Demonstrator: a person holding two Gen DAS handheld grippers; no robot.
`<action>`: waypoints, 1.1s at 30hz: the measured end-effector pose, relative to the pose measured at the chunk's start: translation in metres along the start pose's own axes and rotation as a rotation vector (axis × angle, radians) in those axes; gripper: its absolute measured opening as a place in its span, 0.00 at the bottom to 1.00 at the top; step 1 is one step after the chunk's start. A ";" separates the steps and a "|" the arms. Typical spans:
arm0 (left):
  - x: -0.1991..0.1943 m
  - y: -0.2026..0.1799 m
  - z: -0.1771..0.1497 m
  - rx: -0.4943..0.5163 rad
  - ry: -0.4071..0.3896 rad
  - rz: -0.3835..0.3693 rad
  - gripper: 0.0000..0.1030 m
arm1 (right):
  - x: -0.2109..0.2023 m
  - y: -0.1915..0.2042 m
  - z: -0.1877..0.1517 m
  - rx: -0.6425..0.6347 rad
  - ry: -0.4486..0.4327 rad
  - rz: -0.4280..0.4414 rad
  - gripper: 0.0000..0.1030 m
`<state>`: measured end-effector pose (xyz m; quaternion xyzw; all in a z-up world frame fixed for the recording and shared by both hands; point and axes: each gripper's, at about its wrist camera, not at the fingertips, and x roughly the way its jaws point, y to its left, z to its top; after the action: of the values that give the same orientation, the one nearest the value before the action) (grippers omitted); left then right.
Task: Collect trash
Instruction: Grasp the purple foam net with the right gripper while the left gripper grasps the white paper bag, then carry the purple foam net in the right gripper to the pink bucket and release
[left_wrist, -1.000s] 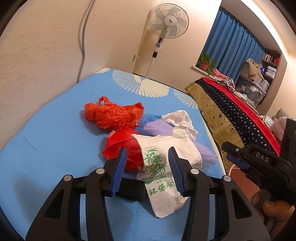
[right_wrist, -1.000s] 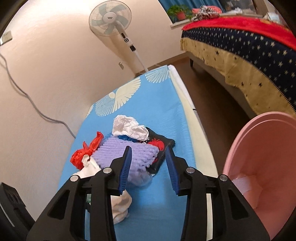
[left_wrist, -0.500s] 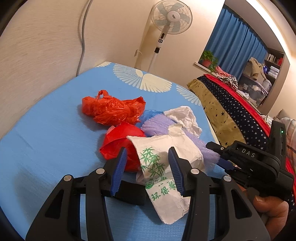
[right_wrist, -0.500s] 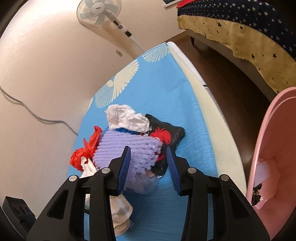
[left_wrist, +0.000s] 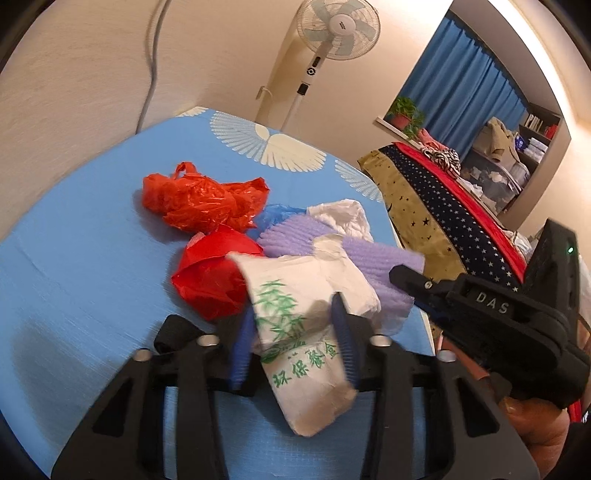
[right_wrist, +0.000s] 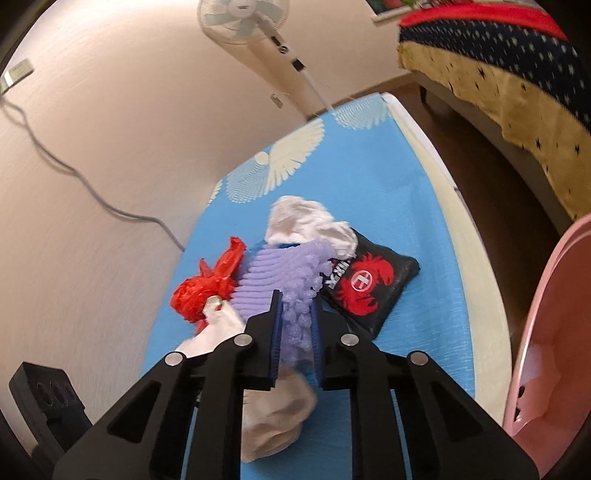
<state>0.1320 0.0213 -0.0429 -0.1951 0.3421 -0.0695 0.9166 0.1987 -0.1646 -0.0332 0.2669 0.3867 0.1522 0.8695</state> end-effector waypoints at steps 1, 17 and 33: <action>-0.002 -0.001 0.000 0.003 -0.002 -0.002 0.27 | -0.004 0.003 0.000 -0.014 -0.010 -0.002 0.13; -0.059 -0.019 0.001 0.092 -0.101 -0.033 0.02 | -0.079 0.035 -0.015 -0.172 -0.146 -0.088 0.12; -0.099 -0.037 -0.008 0.134 -0.158 -0.070 0.02 | -0.152 0.044 -0.040 -0.263 -0.246 -0.227 0.12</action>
<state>0.0516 0.0111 0.0258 -0.1500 0.2563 -0.1085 0.9487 0.0664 -0.1869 0.0598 0.1225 0.2821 0.0685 0.9490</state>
